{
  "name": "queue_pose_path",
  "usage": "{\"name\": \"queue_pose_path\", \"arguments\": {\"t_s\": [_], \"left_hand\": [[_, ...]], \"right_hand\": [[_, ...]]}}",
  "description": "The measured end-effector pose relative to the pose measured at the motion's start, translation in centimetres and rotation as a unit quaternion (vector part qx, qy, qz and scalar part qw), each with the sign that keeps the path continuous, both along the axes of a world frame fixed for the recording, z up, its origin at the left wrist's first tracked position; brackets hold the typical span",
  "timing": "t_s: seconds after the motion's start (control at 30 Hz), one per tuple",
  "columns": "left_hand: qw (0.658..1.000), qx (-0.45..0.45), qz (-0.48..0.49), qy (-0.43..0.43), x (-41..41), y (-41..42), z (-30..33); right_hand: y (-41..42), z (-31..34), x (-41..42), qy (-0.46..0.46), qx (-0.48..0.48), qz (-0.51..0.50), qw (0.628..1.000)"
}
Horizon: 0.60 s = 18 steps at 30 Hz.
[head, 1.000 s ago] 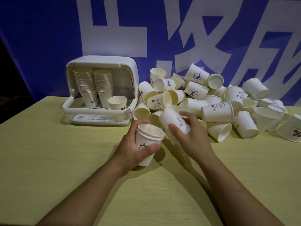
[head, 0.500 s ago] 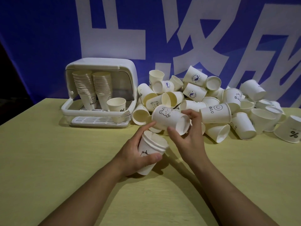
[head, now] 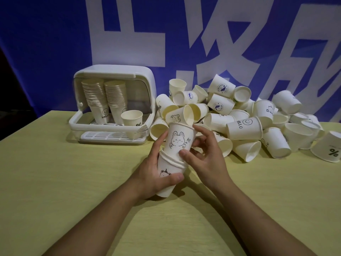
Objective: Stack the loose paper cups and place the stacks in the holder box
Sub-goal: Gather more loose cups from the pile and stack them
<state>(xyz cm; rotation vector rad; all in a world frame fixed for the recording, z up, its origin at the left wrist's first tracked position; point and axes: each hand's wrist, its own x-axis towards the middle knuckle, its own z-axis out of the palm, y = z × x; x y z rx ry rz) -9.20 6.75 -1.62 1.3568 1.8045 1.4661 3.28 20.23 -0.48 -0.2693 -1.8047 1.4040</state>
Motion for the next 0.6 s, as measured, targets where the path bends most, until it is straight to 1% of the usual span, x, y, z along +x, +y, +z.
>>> {"name": "queue_pose_path", "arguments": {"t_s": [0.1,0.17,0.27,0.33,0.4,0.47,0.5,0.57,0.6], "left_hand": [[0.999,0.005,0.043,0.009,-0.1,0.0,0.0],[0.996,0.034,0.077,0.009,-0.3,-0.1,0.0],[0.994,0.046,0.103,0.009,-0.5,-0.2,0.1],[0.993,0.038,0.111,0.007,-0.5,-0.2,0.3],[0.993,0.037,0.112,0.006,-0.3,-0.1,0.5],[0.993,0.039,0.106,0.01,-0.1,0.0,0.4],[0.994,0.038,0.102,0.008,-0.1,0.0,0.3],[0.995,0.029,0.095,0.003,0.0,0.0,0.0],[0.995,0.024,0.093,0.004,0.0,0.1,0.0]], "right_hand": [[-0.3,-0.4,0.2,-0.002,0.056,-0.001,0.998],[-0.5,-0.5,0.4,-0.016,0.094,-0.001,0.995],[-0.6,-0.4,0.4,-0.041,0.117,-0.004,0.992],[-0.4,-0.5,0.1,-0.073,0.135,-0.043,0.987],[0.0,-0.7,-0.2,-0.098,0.123,-0.132,0.979],[1.0,-1.0,-0.3,-0.121,0.133,-0.241,0.954],[1.7,-1.2,-0.3,-0.149,0.161,-0.291,0.931],[3.2,-1.3,-0.3,-0.223,0.208,-0.345,0.888],[3.6,-1.2,-0.5,-0.252,0.215,-0.351,0.876]]}}
